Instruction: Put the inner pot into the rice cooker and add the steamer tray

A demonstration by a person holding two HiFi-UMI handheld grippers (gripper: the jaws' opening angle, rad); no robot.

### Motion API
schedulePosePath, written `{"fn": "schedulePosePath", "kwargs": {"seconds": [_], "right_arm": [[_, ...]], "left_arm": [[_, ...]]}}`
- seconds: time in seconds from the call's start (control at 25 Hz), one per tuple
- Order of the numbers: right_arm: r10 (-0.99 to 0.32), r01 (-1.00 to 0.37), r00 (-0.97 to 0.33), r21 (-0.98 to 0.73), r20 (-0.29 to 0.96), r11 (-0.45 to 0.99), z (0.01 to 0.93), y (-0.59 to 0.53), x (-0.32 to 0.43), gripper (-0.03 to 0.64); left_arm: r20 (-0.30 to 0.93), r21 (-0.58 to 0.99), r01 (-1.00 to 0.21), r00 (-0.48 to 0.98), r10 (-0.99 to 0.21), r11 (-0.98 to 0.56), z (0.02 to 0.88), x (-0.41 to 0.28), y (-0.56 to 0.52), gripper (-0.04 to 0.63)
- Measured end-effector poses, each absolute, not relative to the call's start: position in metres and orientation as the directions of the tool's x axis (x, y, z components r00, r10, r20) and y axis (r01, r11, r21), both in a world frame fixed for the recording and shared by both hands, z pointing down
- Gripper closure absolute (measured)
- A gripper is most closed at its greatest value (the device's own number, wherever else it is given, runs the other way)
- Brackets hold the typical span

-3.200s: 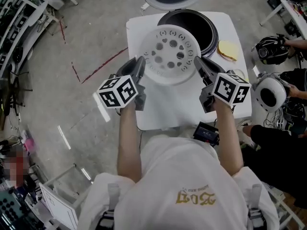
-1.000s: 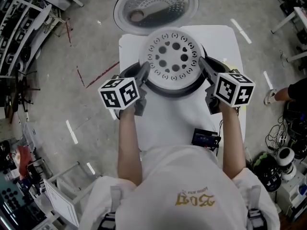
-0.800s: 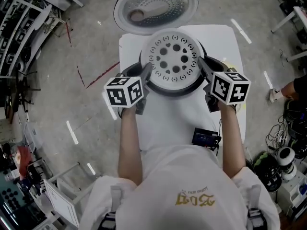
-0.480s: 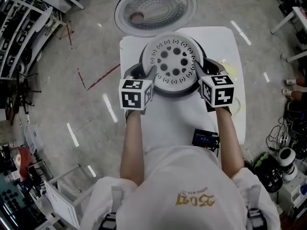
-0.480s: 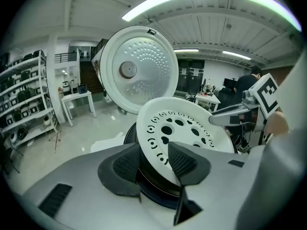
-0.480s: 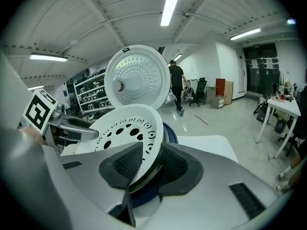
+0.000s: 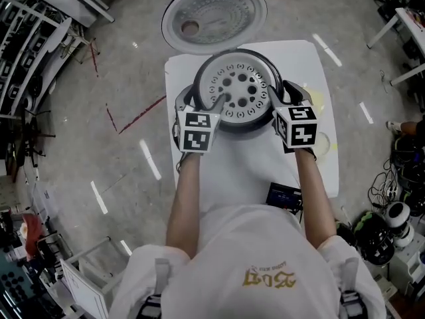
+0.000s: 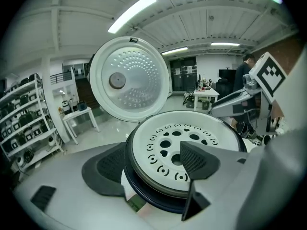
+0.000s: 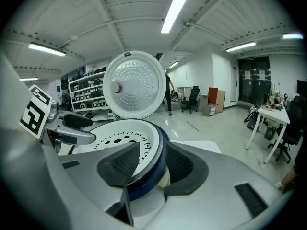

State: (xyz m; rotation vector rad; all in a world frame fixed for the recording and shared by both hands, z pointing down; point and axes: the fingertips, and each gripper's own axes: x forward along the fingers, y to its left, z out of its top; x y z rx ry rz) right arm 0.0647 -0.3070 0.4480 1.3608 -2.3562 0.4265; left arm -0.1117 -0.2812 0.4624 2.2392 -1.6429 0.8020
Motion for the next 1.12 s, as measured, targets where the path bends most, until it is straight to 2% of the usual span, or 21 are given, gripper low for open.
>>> {"fn": "schedulePosePath", "kwargs": {"seconds": [0.2, 0.6, 0.72, 0.84, 1.0, 1.12], "right_arm": [[-0.792, -0.889, -0.45, -0.123, 0.414, 0.441, 0.433, -0.281, 0.074, 0.453], [-0.808, -0.871, -0.477, -0.31, 0.346, 0.382, 0.432, -0.216, 0.086, 0.495], [-0.823, -0.863, -0.477, -0.34, 0.31, 0.372, 0.425, -0.199, 0.083, 0.535], [-0.83, -0.842, -0.492, -0.385, 0.262, 0.378, 0.417, -0.18, 0.074, 0.606], [-0.827, -0.843, -0.498, -0.369, 0.259, 0.392, 0.416, -0.161, 0.065, 0.606], [-0.825, -0.848, -0.497, -0.352, 0.269, 0.396, 0.419, -0.153, 0.064, 0.606]], "left_arm": [[0.502, -0.062, -0.948, 0.24, -0.831, -0.311, 0.447, -0.116, -0.27, 0.243], [0.397, 0.174, -0.924, 0.382, -0.835, -0.34, 0.432, -0.101, -0.214, 0.365], [0.387, 0.206, -0.911, 0.412, -0.825, -0.358, 0.432, -0.099, -0.195, 0.398], [0.362, 0.235, -0.898, 0.436, -0.824, -0.372, 0.428, -0.102, -0.178, 0.438], [0.327, 0.264, -0.886, 0.453, -0.829, -0.381, 0.422, -0.105, -0.164, 0.519], [0.324, 0.268, -0.884, 0.458, -0.828, -0.384, 0.423, -0.104, -0.159, 0.537]]}}
